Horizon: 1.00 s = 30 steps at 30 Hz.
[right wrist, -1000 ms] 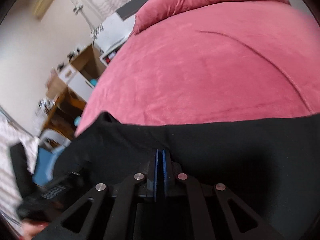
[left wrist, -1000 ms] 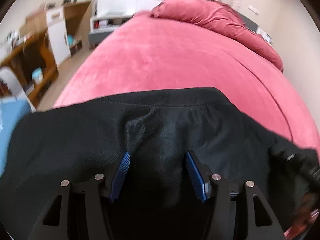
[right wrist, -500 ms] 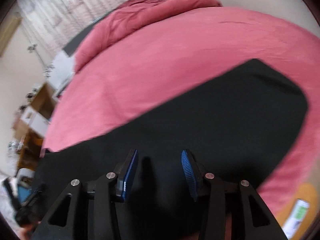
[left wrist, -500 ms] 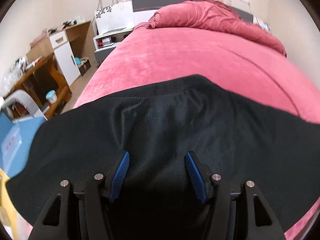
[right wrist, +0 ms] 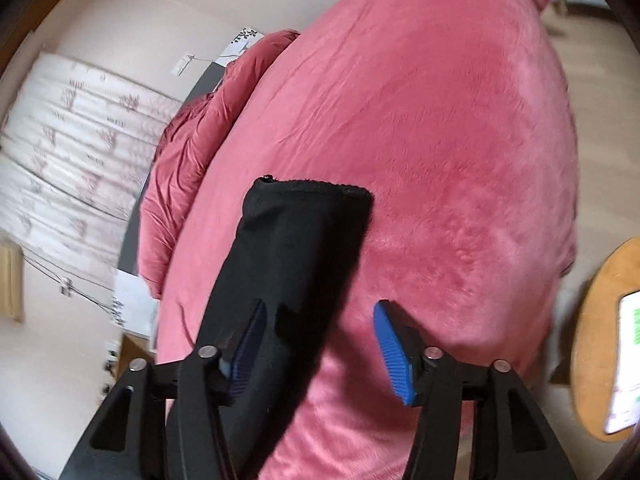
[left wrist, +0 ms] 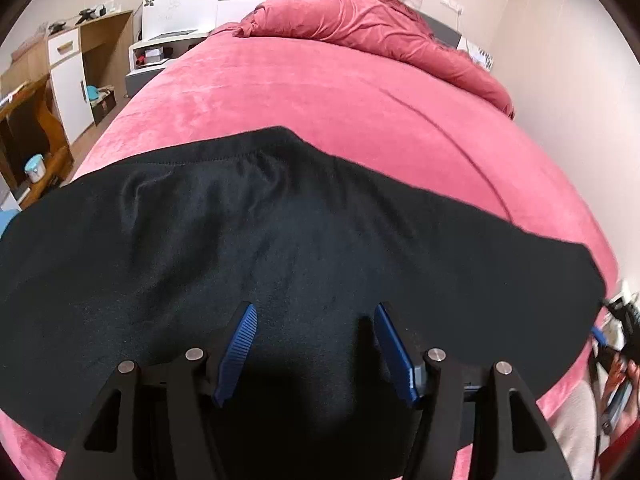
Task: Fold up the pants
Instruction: 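Grasp the trouser leg ends with the right tool and lift them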
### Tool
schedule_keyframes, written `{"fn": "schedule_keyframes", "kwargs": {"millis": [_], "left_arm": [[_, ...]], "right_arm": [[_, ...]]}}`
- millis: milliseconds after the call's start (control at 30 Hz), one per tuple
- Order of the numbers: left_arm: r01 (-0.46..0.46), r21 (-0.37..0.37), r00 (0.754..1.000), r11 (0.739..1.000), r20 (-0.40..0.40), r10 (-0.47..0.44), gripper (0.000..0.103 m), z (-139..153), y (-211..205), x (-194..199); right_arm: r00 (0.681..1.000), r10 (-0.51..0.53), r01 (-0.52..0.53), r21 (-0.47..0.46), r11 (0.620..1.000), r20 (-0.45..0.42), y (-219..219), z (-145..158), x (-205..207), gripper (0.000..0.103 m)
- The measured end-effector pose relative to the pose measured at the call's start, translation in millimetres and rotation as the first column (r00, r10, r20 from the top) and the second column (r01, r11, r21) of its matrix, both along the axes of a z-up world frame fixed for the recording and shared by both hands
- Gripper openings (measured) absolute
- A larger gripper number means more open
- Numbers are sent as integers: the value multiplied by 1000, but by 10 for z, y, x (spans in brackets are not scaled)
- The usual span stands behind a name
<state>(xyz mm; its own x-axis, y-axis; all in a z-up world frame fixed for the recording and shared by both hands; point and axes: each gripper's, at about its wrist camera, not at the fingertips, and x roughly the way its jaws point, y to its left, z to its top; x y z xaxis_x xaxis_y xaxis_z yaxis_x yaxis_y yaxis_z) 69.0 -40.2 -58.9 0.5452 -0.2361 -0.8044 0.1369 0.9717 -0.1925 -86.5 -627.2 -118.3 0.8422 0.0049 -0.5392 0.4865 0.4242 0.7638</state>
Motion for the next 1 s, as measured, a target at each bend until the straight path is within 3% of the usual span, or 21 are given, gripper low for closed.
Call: {"fn": "schedule_keyframes", "kwargs": {"millis": [233, 433, 633, 733, 867, 1000], "left_arm": [[-85, -63, 996, 994, -30, 83, 62, -24, 190, 36], [-136, -39, 991, 990, -15, 136, 62, 5, 297, -24], [-143, -13, 989, 990, -25, 143, 62, -60, 301, 32], [-124, 18, 992, 992, -29, 124, 68, -95, 225, 26], [-65, 115, 998, 991, -18, 67, 76, -134, 63, 27], [-69, 116, 997, 991, -11, 71, 76, -131, 33, 3]], "right_arm": [[990, -41, 33, 54, 998, 137, -129, -146, 251, 62], [973, -7, -1, 37, 999, 229, -118, -108, 318, 60], [978, -17, 4, 65, 998, 206, -145, -176, 370, 56], [984, -8, -2, 50, 999, 180, -161, -169, 537, 55], [993, -21, 14, 56, 998, 114, -259, -233, 615, 31], [995, -14, 6, 80, 997, 100, -295, -223, 590, 30]]}}
